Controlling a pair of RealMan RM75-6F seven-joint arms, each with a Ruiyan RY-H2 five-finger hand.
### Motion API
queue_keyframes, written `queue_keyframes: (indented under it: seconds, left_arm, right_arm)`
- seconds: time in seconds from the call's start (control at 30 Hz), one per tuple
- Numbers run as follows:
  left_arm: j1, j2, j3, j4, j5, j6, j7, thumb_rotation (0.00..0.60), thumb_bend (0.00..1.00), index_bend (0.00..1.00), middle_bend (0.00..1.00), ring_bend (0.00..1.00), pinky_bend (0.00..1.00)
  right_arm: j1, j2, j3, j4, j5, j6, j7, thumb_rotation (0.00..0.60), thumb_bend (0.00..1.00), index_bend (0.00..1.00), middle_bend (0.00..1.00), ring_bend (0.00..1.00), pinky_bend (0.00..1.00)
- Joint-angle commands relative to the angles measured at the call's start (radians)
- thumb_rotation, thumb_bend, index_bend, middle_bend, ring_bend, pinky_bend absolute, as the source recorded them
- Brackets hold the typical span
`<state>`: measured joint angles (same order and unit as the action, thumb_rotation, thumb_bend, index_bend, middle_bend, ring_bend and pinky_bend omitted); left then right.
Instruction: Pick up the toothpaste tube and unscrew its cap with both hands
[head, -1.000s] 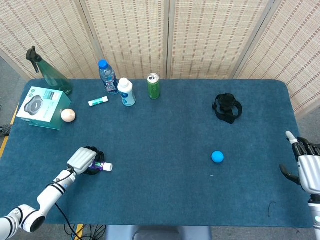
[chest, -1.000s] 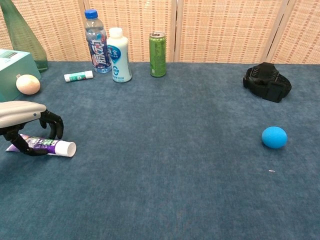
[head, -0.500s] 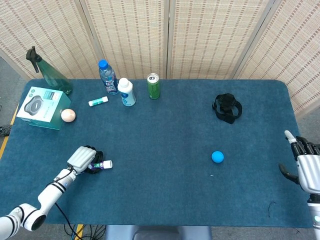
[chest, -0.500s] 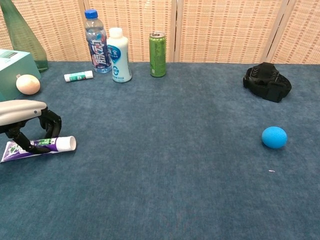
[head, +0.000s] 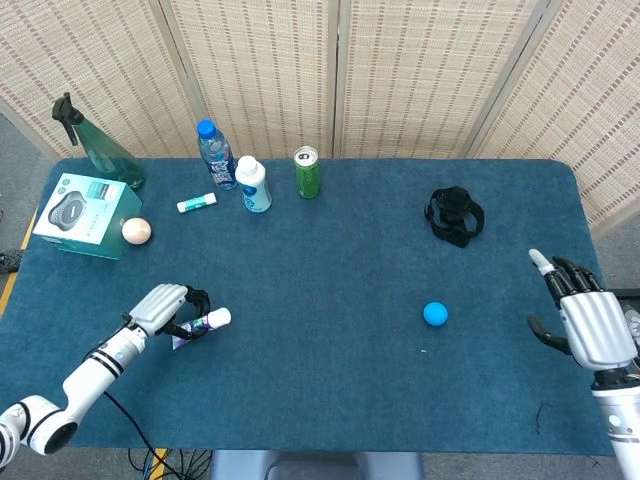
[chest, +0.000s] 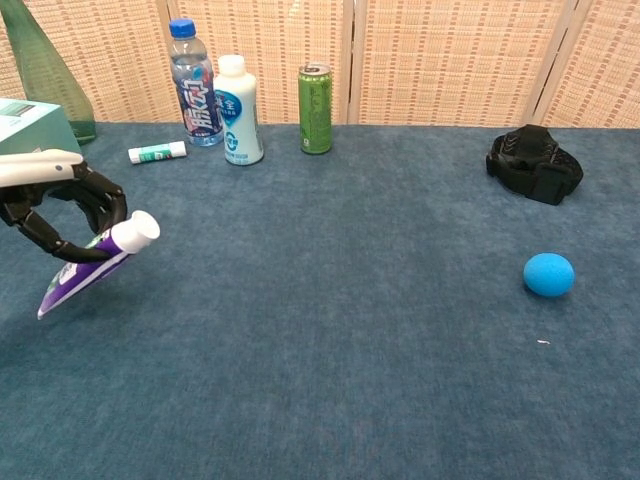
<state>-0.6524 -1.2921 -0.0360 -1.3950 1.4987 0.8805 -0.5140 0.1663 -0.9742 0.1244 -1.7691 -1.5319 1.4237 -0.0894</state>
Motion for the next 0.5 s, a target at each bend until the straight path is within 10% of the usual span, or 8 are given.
queue_keyframes:
  seconds: [0.03,0.5]
  left_arm:
    - [-0.04,0.076,-0.008,-0.079,0.049,-0.019,-0.144,0.6,0.29,0.55,0.63,0.39,0.33]
    - [-0.154,0.158,0.012,-0.175,0.177,-0.048,-0.329,0.6,0.3,0.56,0.63,0.4,0.33]
  right_arm:
    - [0.039,0.012,0.007,-0.023,-0.035,-0.036,0.015,0.6,0.19,0.06,0.25,0.14,0.22]
    - [0.236,0.021,0.035,-0.102,-0.178,-0.199,0.095,0.6,0.2,0.11,0.3,0.14,0.22]
